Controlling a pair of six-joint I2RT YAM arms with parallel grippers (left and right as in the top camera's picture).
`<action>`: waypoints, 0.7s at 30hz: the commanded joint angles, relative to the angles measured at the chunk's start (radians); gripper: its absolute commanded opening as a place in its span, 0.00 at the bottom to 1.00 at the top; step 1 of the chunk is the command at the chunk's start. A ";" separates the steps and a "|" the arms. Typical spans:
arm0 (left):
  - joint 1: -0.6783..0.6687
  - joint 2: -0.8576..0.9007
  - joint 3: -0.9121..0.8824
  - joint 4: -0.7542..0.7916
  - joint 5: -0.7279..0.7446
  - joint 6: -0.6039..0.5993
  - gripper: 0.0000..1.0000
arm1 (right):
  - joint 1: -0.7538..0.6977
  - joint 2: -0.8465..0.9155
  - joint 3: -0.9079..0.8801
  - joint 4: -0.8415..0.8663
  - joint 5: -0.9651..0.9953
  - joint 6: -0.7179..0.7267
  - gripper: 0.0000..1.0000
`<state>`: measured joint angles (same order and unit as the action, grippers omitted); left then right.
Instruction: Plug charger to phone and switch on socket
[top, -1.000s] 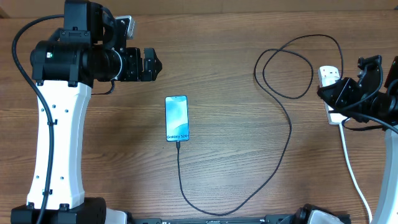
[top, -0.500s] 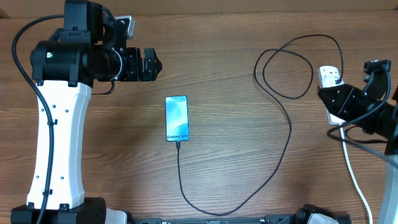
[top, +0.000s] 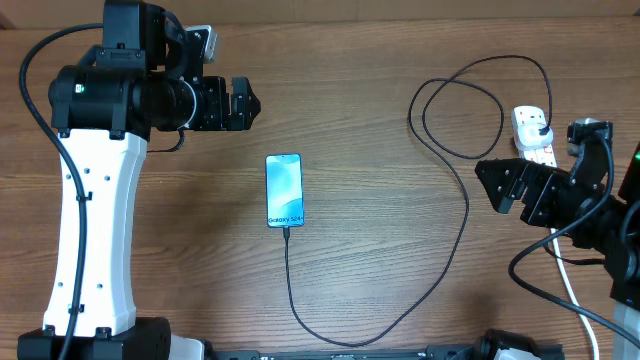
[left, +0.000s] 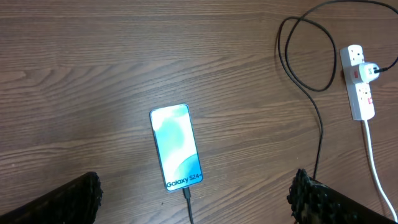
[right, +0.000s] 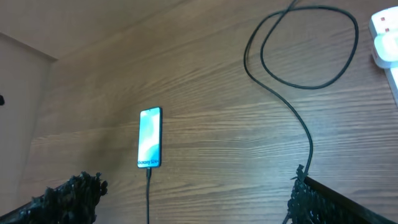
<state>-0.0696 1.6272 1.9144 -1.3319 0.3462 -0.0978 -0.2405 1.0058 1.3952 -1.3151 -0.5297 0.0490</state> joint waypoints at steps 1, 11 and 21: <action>0.010 -0.004 0.019 0.001 -0.007 0.016 1.00 | 0.005 0.005 0.014 0.002 0.014 -0.005 1.00; 0.010 -0.004 0.019 0.001 -0.007 0.016 1.00 | 0.005 0.006 0.014 0.057 0.058 -0.006 1.00; 0.010 -0.004 0.019 0.001 -0.007 0.016 1.00 | 0.006 -0.025 -0.016 0.114 0.064 -0.087 1.00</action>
<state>-0.0696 1.6272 1.9144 -1.3319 0.3466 -0.0978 -0.2405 1.0142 1.3949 -1.2362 -0.4820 0.0105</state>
